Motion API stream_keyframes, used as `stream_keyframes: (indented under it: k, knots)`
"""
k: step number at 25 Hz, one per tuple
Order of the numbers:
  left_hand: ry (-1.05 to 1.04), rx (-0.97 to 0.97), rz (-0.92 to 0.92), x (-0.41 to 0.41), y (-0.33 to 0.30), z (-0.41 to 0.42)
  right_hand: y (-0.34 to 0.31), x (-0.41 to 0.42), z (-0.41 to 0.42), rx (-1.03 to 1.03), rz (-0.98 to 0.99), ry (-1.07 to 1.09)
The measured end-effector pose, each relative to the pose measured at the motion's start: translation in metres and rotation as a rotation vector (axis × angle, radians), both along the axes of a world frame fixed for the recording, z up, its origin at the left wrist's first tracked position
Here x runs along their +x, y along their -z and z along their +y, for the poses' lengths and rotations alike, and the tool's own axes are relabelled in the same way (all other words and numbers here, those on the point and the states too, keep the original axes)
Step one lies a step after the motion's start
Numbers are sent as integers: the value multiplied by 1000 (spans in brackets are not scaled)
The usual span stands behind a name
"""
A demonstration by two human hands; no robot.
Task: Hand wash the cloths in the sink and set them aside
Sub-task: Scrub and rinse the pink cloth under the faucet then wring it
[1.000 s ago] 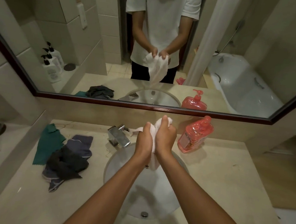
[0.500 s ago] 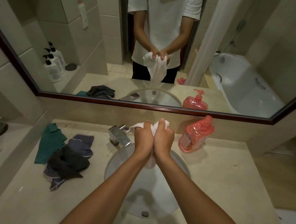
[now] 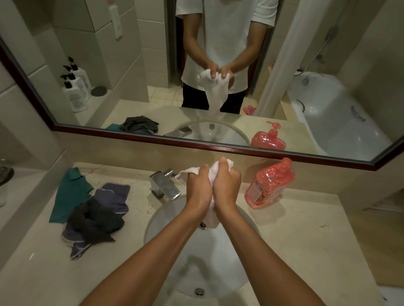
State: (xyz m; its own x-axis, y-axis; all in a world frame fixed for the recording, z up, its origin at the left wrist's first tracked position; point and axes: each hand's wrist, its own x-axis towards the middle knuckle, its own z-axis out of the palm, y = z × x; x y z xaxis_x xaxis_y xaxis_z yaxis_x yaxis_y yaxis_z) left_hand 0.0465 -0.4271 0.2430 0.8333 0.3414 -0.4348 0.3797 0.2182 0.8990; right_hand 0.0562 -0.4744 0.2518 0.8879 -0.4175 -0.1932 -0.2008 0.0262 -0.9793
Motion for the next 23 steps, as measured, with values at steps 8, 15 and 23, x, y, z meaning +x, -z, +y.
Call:
stream_keyframes:
  k: [8,15,23]
  knots:
    - [-54,-36,82,20,4,8,21,-23,8,21,42,-47]
    - [-37,-24,34,20,6,3,14,-1,2,47,62,-19]
    - [-32,-48,45,13,10,-6,10,15,-4,31,65,-37]
